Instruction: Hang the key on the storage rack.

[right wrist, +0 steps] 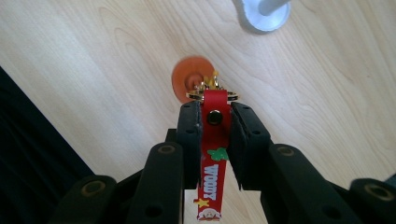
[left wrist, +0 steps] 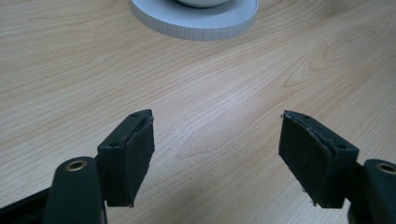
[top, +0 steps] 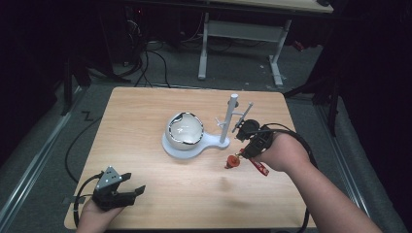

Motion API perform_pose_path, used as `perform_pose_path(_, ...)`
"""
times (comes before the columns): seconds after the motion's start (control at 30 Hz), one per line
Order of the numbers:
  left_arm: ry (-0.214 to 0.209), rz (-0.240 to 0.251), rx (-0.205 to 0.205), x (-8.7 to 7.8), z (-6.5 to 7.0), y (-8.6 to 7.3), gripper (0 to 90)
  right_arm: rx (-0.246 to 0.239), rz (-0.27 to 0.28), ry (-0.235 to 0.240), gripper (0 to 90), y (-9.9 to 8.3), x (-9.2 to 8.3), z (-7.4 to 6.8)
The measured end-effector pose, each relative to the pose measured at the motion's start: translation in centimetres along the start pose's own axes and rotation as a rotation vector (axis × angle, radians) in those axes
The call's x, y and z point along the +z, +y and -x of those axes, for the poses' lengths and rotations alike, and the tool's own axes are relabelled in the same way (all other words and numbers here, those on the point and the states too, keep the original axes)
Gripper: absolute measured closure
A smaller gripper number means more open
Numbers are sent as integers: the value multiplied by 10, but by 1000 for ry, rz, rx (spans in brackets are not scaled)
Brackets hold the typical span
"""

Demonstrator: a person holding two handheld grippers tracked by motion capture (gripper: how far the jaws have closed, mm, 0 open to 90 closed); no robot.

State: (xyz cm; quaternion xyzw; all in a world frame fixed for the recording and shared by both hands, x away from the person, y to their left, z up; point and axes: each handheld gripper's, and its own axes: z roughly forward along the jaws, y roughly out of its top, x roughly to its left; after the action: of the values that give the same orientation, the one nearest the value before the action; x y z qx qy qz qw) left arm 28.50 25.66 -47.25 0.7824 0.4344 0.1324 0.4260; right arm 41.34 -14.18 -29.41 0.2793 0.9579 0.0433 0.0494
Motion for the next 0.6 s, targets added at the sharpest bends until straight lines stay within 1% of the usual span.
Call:
perform_pose_path(0.07, 0, 2, 0, 0, 0, 0, 275, 6, -3, -19, 749, -1, -5, 5)
perform_pose_path(0.1, 0, 2, 0, 0, 0, 0, 276, 16, -2, -23, 749, -2, -7, 7)
perform_pose_path(0.17, 0, 2, -1, 0, 0, 0, 277, 17, 1, -27, 748, -3, -9, 9)
perform_pose_path(0.23, 0, 1, -1, 0, -1, 0, 278, 41, 5, -46, 748, -5, -17, 18)
perform_pose_path(0.27, 0, 2, -2, 0, -1, 0, 278, 41, 5, -46, 748, -5, -17, 18)
perform_pose_path(0.3, 0, 1, 0, 0, -1, 0, 278, 57, 17, -56, 749, -6, -21, 24)
perform_pose_path(0.33, -1, 2, 2, 0, 0, 0, 278, 57, 17, -56, 749, -6, -21, 24)
perform_pose_path(0.43, -1, 0, 5, 0, 0, 0, 279, 78, 39, -80, 749, -5, -29, 35)
perform_pose_path(0.47, -1, 0, 5, -1, 0, 0, 279, 78, 39, -80, 749, -5, -29, 35)
perform_pose_path(0.5, -2, 0, 3, -1, -1, 1, 279, 85, 42, -92, 748, -4, -32, 39)
perform_pose_path(0.6, -3, 1, 0, -1, -1, 0, 279, 97, 47, -98, 748, -2, -35, 43)
